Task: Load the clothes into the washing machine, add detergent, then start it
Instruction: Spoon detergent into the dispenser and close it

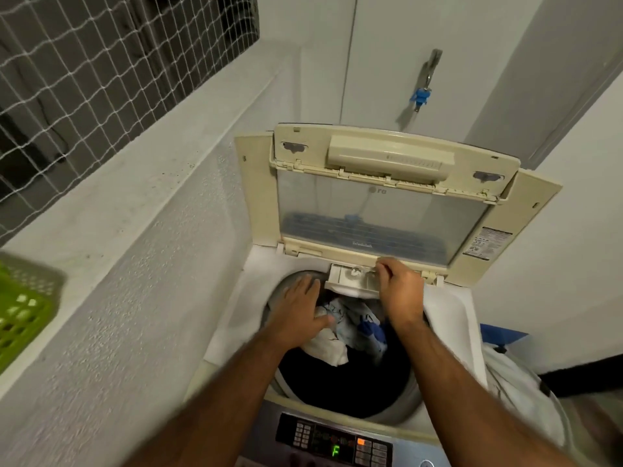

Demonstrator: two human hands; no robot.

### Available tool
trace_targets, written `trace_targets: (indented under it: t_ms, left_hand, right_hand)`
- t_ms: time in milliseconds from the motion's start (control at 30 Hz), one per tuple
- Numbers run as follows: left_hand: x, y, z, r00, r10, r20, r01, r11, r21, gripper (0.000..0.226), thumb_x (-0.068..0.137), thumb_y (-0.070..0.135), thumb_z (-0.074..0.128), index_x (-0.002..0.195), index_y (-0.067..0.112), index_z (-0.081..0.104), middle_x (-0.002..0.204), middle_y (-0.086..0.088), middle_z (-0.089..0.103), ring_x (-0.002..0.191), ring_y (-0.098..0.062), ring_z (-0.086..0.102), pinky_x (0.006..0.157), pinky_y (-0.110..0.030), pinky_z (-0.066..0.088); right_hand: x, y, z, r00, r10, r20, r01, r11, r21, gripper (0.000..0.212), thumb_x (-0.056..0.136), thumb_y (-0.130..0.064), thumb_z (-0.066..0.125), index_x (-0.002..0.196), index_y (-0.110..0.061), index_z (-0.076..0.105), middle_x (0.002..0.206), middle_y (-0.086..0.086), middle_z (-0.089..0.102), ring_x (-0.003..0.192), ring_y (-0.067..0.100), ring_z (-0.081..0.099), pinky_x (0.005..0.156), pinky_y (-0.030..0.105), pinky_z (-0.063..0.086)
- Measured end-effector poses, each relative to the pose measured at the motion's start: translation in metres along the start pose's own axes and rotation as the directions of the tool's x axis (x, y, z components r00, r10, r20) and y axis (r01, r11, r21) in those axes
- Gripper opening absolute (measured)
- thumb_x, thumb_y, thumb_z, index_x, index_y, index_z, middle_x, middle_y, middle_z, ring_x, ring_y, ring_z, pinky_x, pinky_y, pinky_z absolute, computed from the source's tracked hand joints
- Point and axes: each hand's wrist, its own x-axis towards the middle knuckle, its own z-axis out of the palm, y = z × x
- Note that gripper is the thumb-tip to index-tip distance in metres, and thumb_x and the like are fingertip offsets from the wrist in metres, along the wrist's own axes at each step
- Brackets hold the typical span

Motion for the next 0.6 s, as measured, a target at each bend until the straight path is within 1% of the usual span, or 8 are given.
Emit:
trace_targets:
  t_ms: [67, 100, 133, 200, 267, 367, 500, 600]
  left_hand:
    - [-0.012, 0.002, -0.008, 0.996, 0.022, -0.086, -0.023, 1.0, -0.005, 0.082, 0.089, 0.054, 0.051, 0.151, 0.014, 0.017, 0.16, -0.006, 0.013, 0.148, -0.018, 0.007, 0.12, -0.038, 0.009]
    - [-0.019, 0.003, -0.013, 0.993, 0.018, -0.114, -0.02, 1.0, -0.019, 0.08, 0.089, 0.054, 0.052, 0.151, 0.016, 0.018, 0.16, -0.005, 0.013, 0.147, -0.018, 0.007, 0.12, -0.037, 0.008]
    - [-0.028, 0.003, -0.019, 0.992, -0.003, -0.128, -0.002, 0.999, -0.038, 0.081, 0.089, 0.056, 0.051, 0.152, 0.018, 0.016, 0.161, -0.005, 0.009, 0.148, -0.018, 0.005, 0.119, -0.036, 0.006]
    - [-0.045, 0.002, -0.034, 0.987, -0.055, -0.149, 0.047, 0.997, -0.054, 0.083, 0.09, 0.059, 0.047, 0.153, 0.02, 0.009, 0.162, -0.003, 0.0, 0.148, -0.017, -0.001, 0.117, -0.034, 0.0]
    - [-0.068, -0.001, -0.051, 0.971, -0.103, -0.216, 0.094, 0.994, -0.05, 0.084, 0.09, 0.06, 0.045, 0.153, 0.021, 0.005, 0.162, 0.0, -0.003, 0.148, -0.014, -0.004, 0.114, -0.03, -0.004]
    - [-0.112, -0.002, -0.084, 0.93, -0.137, -0.341, 0.121, 0.99, -0.068, 0.083, 0.089, 0.062, 0.045, 0.153, 0.026, 0.007, 0.162, 0.006, -0.001, 0.147, -0.01, -0.003, 0.112, -0.026, -0.006]
    - [-0.179, 0.002, -0.137, 0.87, -0.156, -0.469, 0.147, 0.988, -0.055, 0.08, 0.089, 0.063, 0.045, 0.153, 0.027, 0.012, 0.161, 0.01, 0.0, 0.144, 0.0, -0.009, 0.113, -0.022, -0.011]
    - [-0.228, 0.005, -0.175, 0.802, -0.164, -0.574, 0.168, 0.985, -0.047, 0.076, 0.087, 0.062, 0.046, 0.15, 0.023, 0.026, 0.16, 0.005, 0.014, 0.147, -0.006, 0.0, 0.12, -0.03, 0.001]
  right_hand:
    - [0.001, -0.013, -0.009, 0.993, 0.081, -0.084, -0.067, 0.984, 0.164, 0.012, 0.091, -0.012, 0.065, 0.095, -0.009, 0.076, 0.081, 0.002, 0.073, 0.075, 0.022, 0.069, 0.068, 0.009, 0.041]
    - [0.001, -0.022, -0.013, 0.986, 0.14, -0.087, -0.111, 0.956, 0.272, 0.011, 0.091, -0.014, 0.065, 0.093, -0.011, 0.075, 0.078, -0.001, 0.072, 0.075, 0.02, 0.07, 0.07, 0.008, 0.044]
    - [0.002, -0.033, -0.015, 0.978, 0.199, -0.06, -0.159, 0.903, 0.4, 0.009, 0.09, -0.014, 0.065, 0.091, -0.014, 0.074, 0.076, -0.001, 0.072, 0.075, 0.019, 0.071, 0.073, 0.013, 0.05]
    - [0.006, -0.058, -0.019, 0.956, 0.29, 0.041, -0.246, 0.721, 0.648, 0.01, 0.091, -0.009, 0.064, 0.085, -0.015, 0.07, 0.069, 0.0, 0.072, 0.071, 0.017, 0.073, 0.07, 0.025, 0.058]
    - [0.007, -0.086, -0.021, 0.944, 0.291, 0.157, -0.299, 0.547, 0.782, 0.012, 0.093, -0.004, 0.061, 0.084, -0.011, 0.068, 0.069, 0.002, 0.072, 0.067, 0.015, 0.072, 0.065, 0.026, 0.06]
    - [0.004, -0.132, -0.022, 0.932, 0.209, 0.296, -0.36, 0.433, 0.826, 0.014, 0.095, -0.005, 0.06, 0.083, -0.01, 0.066, 0.072, 0.006, 0.071, 0.066, 0.015, 0.072, 0.066, 0.026, 0.061]
    - [-0.003, -0.198, -0.022, 0.902, 0.063, 0.427, -0.416, 0.391, 0.821, 0.011, 0.097, -0.008, 0.057, 0.092, -0.004, 0.065, 0.082, 0.014, 0.07, 0.068, 0.013, 0.073, 0.063, 0.021, 0.059]
    - [-0.01, -0.252, -0.021, 0.882, -0.055, 0.467, -0.422, 0.346, 0.838, 0.008, 0.097, -0.008, 0.057, 0.093, -0.004, 0.062, 0.082, 0.015, 0.069, 0.066, 0.014, 0.073, 0.062, 0.022, 0.059]
